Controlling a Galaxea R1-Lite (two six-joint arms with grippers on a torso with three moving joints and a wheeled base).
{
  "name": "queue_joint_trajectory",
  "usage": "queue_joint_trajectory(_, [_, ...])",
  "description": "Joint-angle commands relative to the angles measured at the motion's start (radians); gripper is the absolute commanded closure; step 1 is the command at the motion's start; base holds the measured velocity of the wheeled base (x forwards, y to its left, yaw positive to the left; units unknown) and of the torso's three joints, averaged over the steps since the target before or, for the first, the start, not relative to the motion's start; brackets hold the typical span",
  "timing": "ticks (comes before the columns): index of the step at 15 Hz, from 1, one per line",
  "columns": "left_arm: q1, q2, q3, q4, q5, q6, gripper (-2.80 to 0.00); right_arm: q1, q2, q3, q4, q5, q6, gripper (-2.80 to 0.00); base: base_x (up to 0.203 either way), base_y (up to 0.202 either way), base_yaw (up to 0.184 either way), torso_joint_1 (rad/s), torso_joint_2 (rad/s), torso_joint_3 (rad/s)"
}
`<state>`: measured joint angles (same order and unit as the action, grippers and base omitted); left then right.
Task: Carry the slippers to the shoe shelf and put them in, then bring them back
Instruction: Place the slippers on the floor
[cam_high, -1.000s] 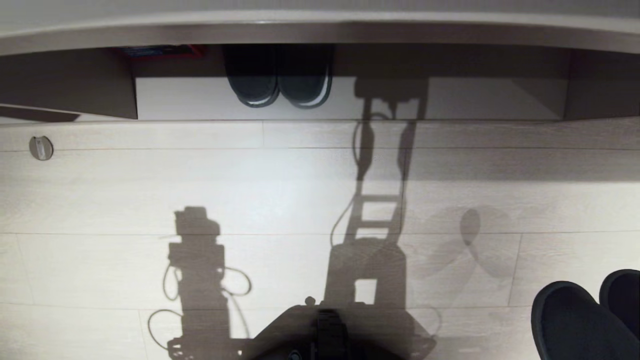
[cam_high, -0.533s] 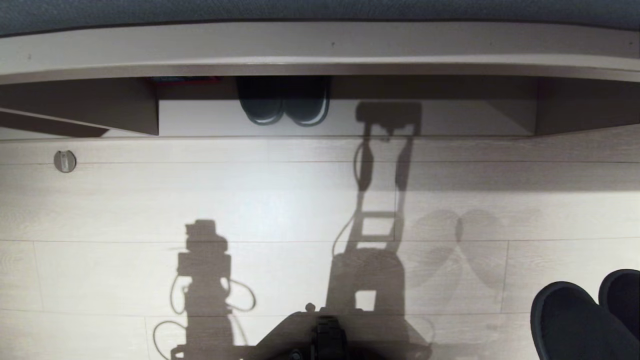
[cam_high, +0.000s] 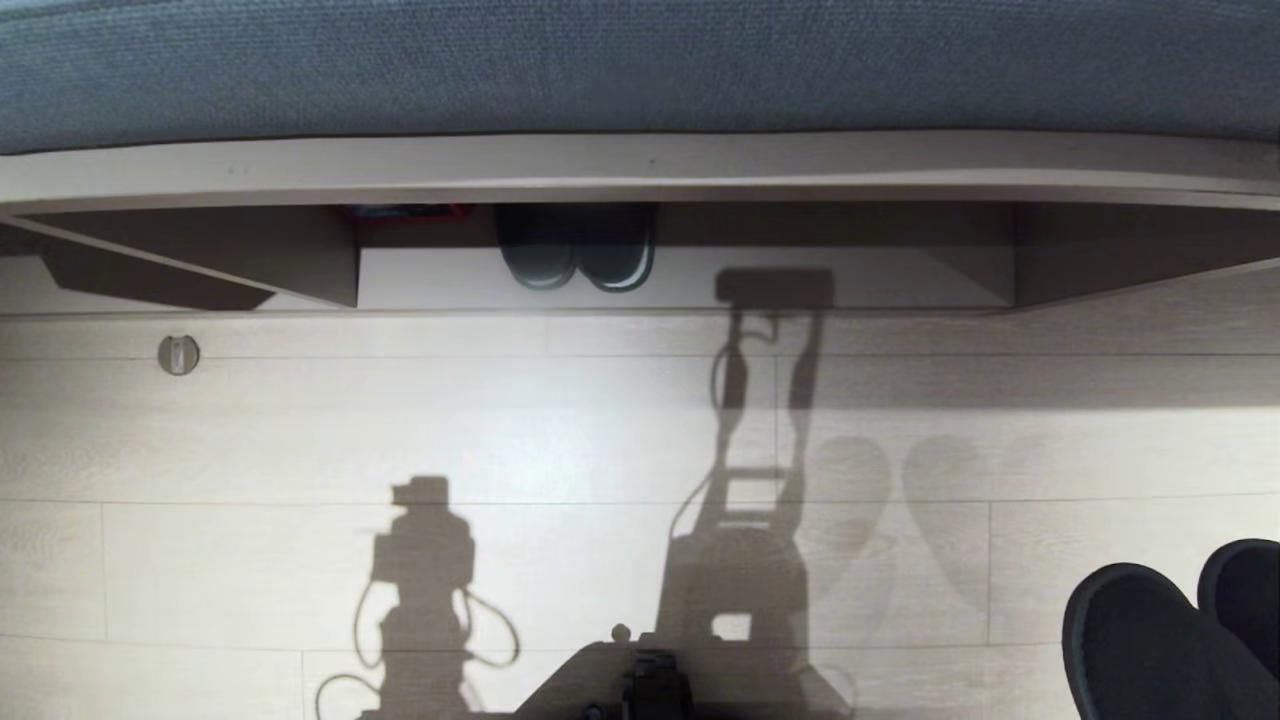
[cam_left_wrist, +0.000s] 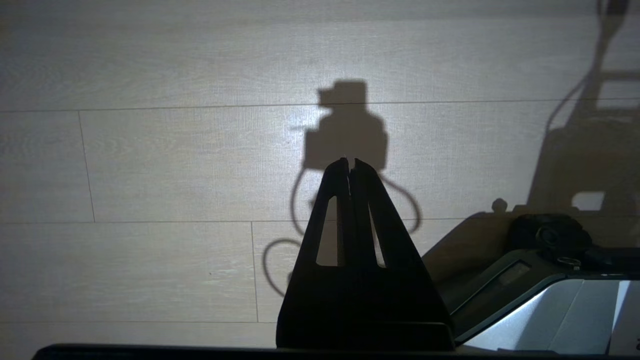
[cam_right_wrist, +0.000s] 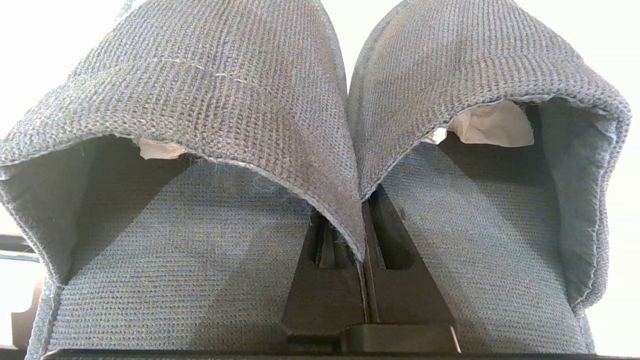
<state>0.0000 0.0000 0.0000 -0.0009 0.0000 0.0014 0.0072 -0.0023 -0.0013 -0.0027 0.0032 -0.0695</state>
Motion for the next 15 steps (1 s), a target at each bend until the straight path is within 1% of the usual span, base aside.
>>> queue_joint_trajectory(1, [0.000, 0.000, 0.000, -0.001, 0.000, 0.000, 0.00, 0.000, 0.004, 0.000, 0.000, 0.000, 0.000, 0.00, 0.000, 0.000, 0.000, 0.002, 0.00, 0.203])
queue_joint_trajectory(15, [0.000, 0.002, 0.000, -0.001, -0.002, 0.000, 0.00, 0.000, 0.004, 0.000, 0.000, 0.001, 0.000, 0.00, 0.000, 0.000, 0.000, 0.002, 0.00, 0.203])
